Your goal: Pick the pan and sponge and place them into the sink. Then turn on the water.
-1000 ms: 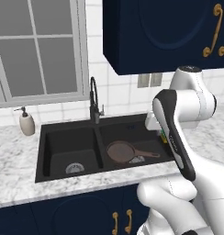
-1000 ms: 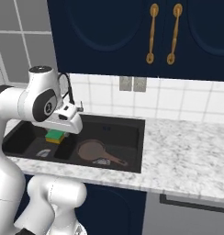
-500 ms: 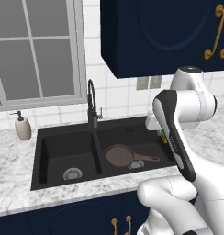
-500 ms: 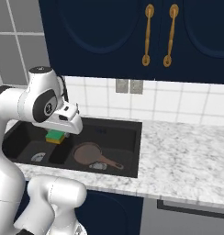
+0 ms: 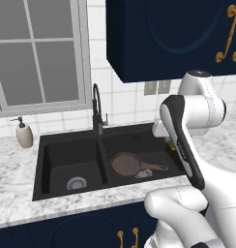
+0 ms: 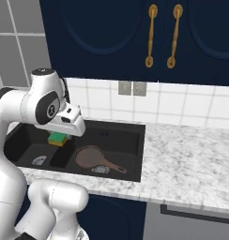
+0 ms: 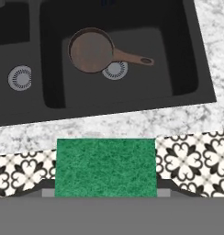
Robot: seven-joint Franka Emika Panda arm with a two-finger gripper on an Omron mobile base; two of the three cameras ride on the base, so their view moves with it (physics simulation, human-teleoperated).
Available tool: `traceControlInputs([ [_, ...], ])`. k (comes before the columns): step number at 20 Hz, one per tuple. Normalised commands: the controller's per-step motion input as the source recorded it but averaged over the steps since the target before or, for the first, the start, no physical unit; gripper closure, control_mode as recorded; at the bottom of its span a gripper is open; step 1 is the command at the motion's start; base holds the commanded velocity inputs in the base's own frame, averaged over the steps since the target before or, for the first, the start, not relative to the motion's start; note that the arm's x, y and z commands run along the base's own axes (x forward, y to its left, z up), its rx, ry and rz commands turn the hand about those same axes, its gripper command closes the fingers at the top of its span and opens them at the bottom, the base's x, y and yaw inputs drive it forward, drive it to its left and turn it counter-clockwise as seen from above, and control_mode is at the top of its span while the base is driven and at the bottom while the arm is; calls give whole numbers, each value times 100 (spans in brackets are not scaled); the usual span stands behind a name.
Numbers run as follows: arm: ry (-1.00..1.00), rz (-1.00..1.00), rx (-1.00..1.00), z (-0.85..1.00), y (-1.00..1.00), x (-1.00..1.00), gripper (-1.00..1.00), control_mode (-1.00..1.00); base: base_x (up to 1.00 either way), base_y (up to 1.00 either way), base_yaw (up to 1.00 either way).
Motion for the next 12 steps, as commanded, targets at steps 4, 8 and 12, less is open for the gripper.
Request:
traceControlInputs([
  [4,0,0,0,-12,0,50,100,-100,0,0,0],
  [8,0,0,0,-25,0,77,100,-100,0,0,0],
  [12,0,0,0,-50,0,48,100,-100,0,0,0],
])
